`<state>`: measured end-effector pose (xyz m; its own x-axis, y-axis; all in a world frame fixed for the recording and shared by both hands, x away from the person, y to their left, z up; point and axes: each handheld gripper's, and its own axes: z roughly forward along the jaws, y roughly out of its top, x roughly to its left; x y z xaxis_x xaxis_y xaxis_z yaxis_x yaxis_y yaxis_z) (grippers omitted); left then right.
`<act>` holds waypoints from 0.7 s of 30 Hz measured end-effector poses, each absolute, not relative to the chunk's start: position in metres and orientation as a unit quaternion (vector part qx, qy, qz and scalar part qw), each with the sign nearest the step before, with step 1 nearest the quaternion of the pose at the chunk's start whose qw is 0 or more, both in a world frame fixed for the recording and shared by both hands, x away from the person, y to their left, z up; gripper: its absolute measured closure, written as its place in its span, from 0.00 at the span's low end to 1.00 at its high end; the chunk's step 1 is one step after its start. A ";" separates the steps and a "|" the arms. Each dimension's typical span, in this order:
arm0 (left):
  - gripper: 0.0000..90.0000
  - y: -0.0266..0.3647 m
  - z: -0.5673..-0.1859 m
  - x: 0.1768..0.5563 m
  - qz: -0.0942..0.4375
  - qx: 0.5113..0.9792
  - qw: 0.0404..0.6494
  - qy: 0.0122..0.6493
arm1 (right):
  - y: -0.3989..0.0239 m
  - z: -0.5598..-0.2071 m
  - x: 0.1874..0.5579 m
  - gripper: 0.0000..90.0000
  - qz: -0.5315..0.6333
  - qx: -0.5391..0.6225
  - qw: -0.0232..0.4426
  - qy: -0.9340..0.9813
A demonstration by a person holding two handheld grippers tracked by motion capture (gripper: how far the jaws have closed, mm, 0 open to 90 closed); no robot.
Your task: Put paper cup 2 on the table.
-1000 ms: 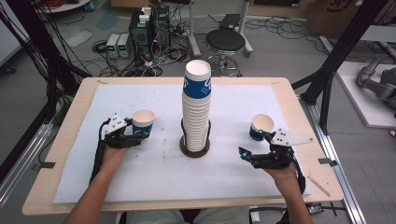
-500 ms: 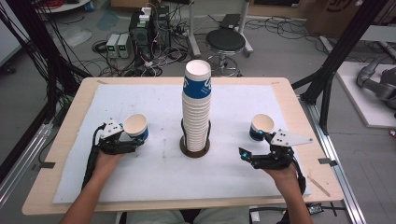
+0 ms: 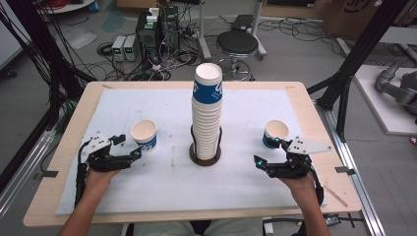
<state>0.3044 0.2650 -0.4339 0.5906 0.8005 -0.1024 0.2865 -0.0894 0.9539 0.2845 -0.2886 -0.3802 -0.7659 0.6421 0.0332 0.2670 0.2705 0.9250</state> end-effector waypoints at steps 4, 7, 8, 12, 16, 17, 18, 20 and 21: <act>0.17 0.274 -0.423 0.295 0.246 0.658 0.600 0.384 | -0.290 -0.380 0.284 0.24 0.528 0.295 0.180 0.776; 0.17 0.278 -0.416 0.292 0.250 0.631 0.633 0.372 | -0.292 -0.381 0.284 0.24 0.528 0.298 0.183 0.774; 0.17 0.278 -0.415 0.291 0.252 0.626 0.639 0.368 | -0.292 -0.381 0.283 0.24 0.526 0.301 0.185 0.773; 0.15 0.278 -0.410 0.292 0.254 0.619 0.652 0.356 | -0.297 -0.383 0.282 0.24 0.523 0.314 0.199 0.767; 0.15 0.273 -0.403 0.294 0.260 0.621 0.655 0.342 | -0.304 -0.383 0.279 0.23 0.526 0.326 0.209 0.757; 0.15 0.272 -0.400 0.294 0.259 0.623 0.657 0.336 | -0.306 -0.384 0.279 0.23 0.525 0.328 0.213 0.756; 0.15 0.270 -0.399 0.294 0.259 0.623 0.659 0.332 | -0.308 -0.385 0.279 0.23 0.527 0.329 0.216 0.754; 0.15 0.268 -0.396 0.294 0.262 0.627 0.657 0.326 | -0.311 -0.385 0.278 0.23 0.527 0.334 0.217 0.751; 0.15 0.266 -0.395 0.293 0.264 0.631 0.655 0.322 | -0.313 -0.385 0.278 0.23 0.528 0.335 0.221 0.749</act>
<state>0.2934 0.2664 -0.3952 0.6531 0.7521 -0.0884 0.0598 0.0651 0.9961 0.2782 -0.3125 -0.3846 -0.6781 0.7346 0.0233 0.2692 0.2188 0.9379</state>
